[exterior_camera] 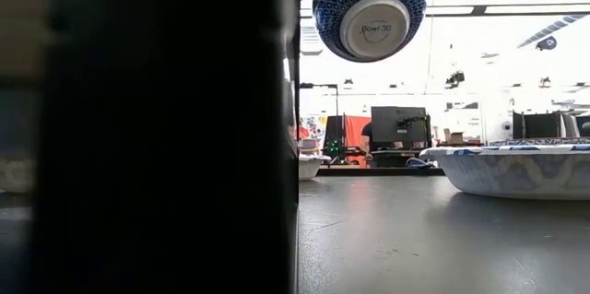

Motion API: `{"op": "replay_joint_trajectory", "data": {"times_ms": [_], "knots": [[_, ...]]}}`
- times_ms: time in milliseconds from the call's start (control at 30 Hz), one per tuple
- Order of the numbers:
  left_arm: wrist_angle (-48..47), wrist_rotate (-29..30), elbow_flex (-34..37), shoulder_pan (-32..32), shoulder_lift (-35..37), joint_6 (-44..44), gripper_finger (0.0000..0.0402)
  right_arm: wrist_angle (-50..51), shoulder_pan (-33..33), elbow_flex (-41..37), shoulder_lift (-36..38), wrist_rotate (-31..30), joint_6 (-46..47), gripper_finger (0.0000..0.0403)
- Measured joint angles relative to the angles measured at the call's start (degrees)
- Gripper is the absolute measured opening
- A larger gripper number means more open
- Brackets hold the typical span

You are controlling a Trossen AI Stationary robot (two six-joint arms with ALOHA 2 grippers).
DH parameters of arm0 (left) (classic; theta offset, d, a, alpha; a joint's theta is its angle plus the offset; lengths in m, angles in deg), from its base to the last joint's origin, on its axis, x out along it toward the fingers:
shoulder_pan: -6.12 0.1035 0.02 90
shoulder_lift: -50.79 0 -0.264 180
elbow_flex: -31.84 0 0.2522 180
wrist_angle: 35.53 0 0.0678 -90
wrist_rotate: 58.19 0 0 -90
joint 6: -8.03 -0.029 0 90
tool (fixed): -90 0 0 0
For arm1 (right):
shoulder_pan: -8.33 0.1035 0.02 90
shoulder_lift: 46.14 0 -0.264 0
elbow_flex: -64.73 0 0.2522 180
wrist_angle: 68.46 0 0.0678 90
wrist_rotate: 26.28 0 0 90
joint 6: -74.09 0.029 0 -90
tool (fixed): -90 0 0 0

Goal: Place and stack bowls onto a shelf
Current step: Stack the yellow bowl on top of the light blue bowl on the shelf

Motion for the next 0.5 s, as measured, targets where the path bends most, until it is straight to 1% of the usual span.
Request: {"op": "replay_joint_trajectory", "data": {"times_ms": [267, 367, 500], "knots": [[-8.3, -7.4, -7.2, 1.2, -4.3, 0.1, 0.0131, 0.6, 0.1, -0.1, 0.0, 0.2, 0.4, 0.0013], [-10.5, -9.2, -9.1, 1.2, -4.8, 0.5, 0.0111, 1.3, 0.1, -0.1, 0.0, 0.5, 0.2, 0.0013], [-11.1, -10.2, -9.6, 1.2, -5.1, 1.9, 0.0068, 1.5, 0.2, -0.1, 0.0, 0.4, -0.4, 0.0013]]}}
